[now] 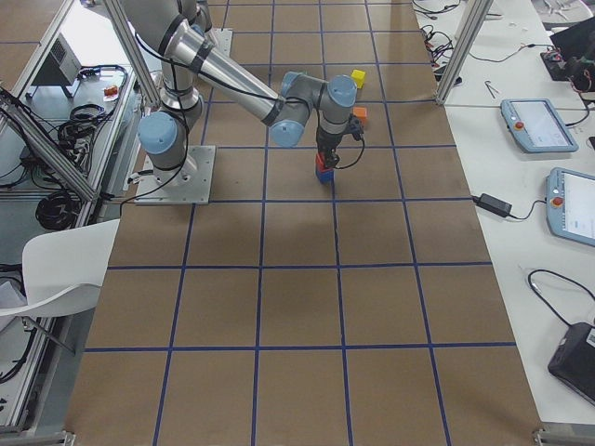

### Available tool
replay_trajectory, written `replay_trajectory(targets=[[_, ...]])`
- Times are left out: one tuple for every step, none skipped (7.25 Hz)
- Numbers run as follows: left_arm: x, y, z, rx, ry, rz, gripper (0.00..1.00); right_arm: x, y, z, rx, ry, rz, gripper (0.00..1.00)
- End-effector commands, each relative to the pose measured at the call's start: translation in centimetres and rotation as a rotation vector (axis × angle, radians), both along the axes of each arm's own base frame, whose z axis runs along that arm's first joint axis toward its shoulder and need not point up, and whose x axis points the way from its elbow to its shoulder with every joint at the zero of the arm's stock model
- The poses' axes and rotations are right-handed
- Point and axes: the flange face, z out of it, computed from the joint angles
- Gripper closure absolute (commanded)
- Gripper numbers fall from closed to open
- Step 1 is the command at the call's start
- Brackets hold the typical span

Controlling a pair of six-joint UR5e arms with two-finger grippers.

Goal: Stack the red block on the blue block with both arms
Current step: 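Lower the red cube onto the blue cube and open the right gripper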

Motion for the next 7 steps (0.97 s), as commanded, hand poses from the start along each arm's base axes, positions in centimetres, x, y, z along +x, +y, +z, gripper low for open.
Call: replay_trajectory(targets=[[0.0,0.0,0.0,0.000,0.000,0.000,0.00,-0.1,0.0,-0.5,0.011,0.007,0.002,0.09],[0.0,0.0,0.0,0.000,0.000,0.000,0.00,-0.1,-0.1,-0.6,0.014,0.006,-0.004,0.00],[0.0,0.0,0.0,0.000,0.000,0.000,0.00,-0.2,-0.3,0.5,0.002,0.020,-0.005,0.00],[0.0,0.0,0.0,0.000,0.000,0.000,0.00,-0.3,-0.3,2.5,-0.010,0.031,-0.017,0.00],[0.0,0.0,0.0,0.000,0.000,0.000,0.00,0.0,0.9,6.7,-0.006,0.039,-0.033,0.00],[0.0,0.0,0.0,0.000,0.002,0.000,0.00,0.7,2.5,10.9,0.013,0.036,-0.095,0.00],[0.0,0.0,0.0,0.000,0.000,0.000,0.00,1.3,3.8,14.9,0.025,0.037,-0.165,0.00]])
